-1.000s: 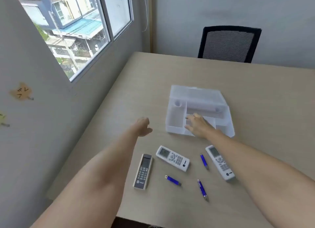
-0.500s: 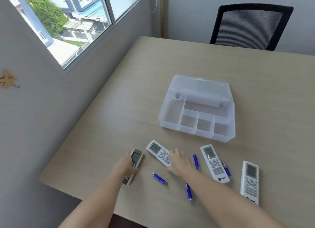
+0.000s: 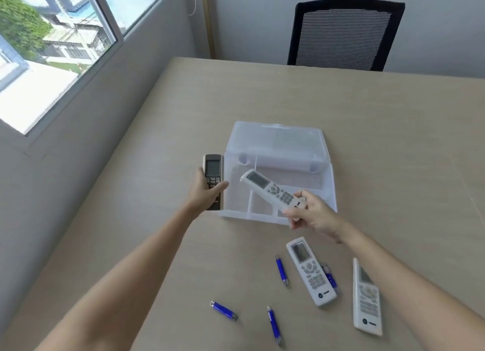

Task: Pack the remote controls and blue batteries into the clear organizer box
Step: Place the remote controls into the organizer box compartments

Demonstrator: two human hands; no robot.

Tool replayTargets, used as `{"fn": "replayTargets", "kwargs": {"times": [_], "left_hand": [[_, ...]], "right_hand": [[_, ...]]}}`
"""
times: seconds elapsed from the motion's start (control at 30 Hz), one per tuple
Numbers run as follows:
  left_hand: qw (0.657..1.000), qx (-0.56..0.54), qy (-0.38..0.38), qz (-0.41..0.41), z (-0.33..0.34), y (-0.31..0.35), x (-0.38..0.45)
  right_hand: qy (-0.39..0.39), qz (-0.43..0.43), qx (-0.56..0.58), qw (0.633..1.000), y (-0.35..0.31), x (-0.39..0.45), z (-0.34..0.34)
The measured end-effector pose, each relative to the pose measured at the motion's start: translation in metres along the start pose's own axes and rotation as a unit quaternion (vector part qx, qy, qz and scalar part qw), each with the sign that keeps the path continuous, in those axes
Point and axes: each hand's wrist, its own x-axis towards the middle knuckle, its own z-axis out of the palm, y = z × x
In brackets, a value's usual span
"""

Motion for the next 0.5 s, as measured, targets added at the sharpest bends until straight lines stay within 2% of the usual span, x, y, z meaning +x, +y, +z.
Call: {"fn": "replayTargets", "kwargs": {"times": [0.07,0.17,0.3,0.4,0.5], "left_hand": [[0.998,-0.019,-0.054,-0.02,0.021,0.008,0.025],[0.994,-0.005,-0.091,-0.062,0.046,0.002,0.051],[0.985,0.061,-0.111,-0.116,0.066,-0.015,0.068],[0.976,0.101,-0.141,-0.134,0.078,-0.025,0.073],[0.973,0.136,-0.146,-0.113,0.083,-0.027,0.074]], "right_hand": [[0.068,-0.016,0.023,0.997,-0.018,0.018,-0.035],[0.136,-0.01,-0.04,0.99,-0.03,0.049,-0.073],[0.112,0.033,-0.155,0.981,-0.027,0.091,-0.092],[0.087,0.066,-0.173,0.979,-0.018,0.12,-0.091],[0.05,0.099,-0.15,0.982,-0.009,0.139,-0.084]]}}
